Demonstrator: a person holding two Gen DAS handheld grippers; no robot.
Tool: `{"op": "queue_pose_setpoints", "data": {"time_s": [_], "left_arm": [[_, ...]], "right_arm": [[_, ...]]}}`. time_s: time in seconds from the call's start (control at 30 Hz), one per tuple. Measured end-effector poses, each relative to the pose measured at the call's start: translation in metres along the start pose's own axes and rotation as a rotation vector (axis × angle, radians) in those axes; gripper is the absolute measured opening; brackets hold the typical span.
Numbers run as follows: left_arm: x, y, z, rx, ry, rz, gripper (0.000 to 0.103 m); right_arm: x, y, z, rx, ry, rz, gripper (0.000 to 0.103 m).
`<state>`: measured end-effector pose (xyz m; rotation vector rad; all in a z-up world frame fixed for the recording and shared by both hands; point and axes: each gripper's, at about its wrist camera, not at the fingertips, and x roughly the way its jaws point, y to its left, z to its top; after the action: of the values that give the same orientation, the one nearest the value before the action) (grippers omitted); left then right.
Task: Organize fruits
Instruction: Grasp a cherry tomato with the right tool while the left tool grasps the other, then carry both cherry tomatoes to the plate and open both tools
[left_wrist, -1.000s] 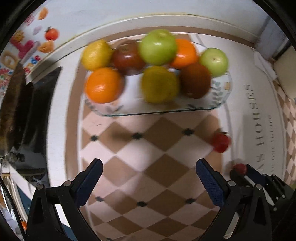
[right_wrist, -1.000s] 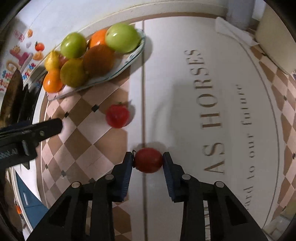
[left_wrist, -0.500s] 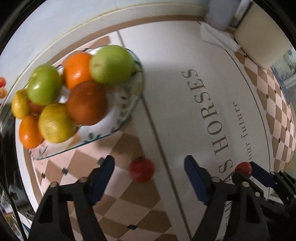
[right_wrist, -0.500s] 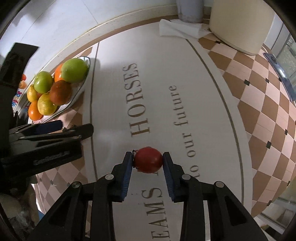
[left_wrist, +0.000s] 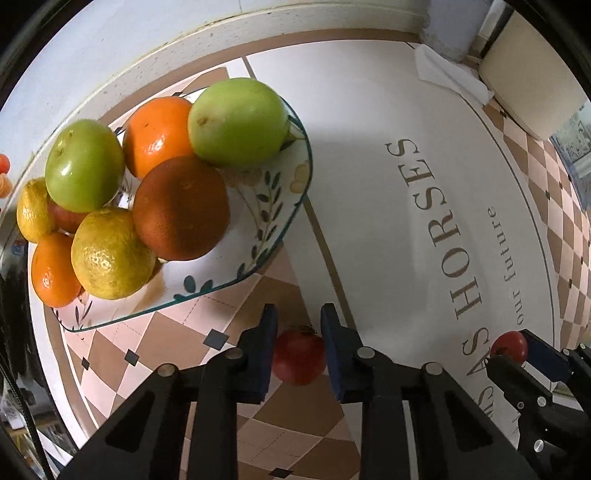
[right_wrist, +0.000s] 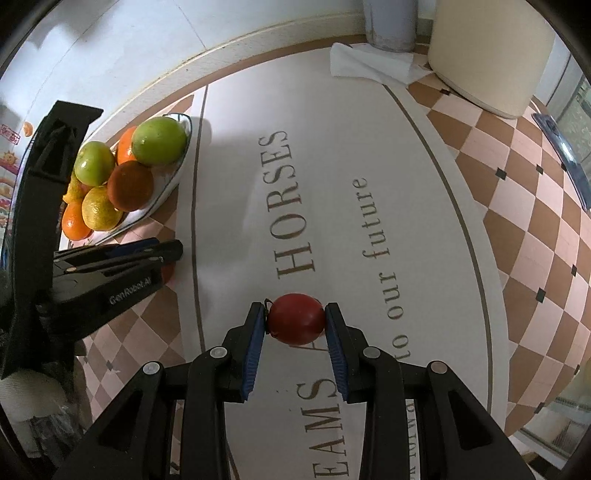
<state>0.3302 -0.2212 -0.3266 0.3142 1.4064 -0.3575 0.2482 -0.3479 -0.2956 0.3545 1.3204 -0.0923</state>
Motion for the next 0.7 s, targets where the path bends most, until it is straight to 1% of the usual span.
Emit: {"op": "queue_pose_setpoints", "data": {"time_s": [0.07, 0.13, 0.2, 0.3, 0.33, 0.43, 0.57, 0.7], "left_arm": [[0.002, 0.002, 0.0, -0.002, 0.003, -0.013, 0.024], [0.002, 0.002, 0.0, -0.001, 0.0, -0.011, 0.024], [0.001, 0.002, 0.0, -0.01, -0.003, -0.019, 0.022], [-0.001, 0.013, 0.005, -0.038, -0.002, -0.055, 0.018], [-0.006, 0.027, 0.008, -0.054, -0.004, -0.074, 0.017], [-0.024, 0.043, 0.009, -0.101, -0.017, -0.114, 0.017], [-0.048, 0.079, 0.009, -0.192, -0.045, -0.178, 0.017], [-0.072, 0.112, 0.002, -0.258, -0.078, -0.193, 0.018]], "right_arm": [[-0.001, 0.003, 0.002, -0.004, -0.004, 0.001, 0.036], [-0.004, 0.005, 0.003, -0.006, -0.011, 0.005, 0.036], [-0.007, 0.006, 0.004, -0.004, -0.017, 0.01, 0.036], [-0.011, 0.006, 0.007, 0.004, -0.027, 0.022, 0.036], [-0.011, 0.006, 0.009, 0.008, -0.03, 0.031, 0.036], [-0.01, 0.008, 0.016, 0.019, -0.036, 0.061, 0.036], [-0.007, 0.018, 0.028, 0.02, -0.041, 0.109, 0.036], [-0.002, 0.038, 0.042, 0.002, -0.038, 0.156, 0.036]]}}
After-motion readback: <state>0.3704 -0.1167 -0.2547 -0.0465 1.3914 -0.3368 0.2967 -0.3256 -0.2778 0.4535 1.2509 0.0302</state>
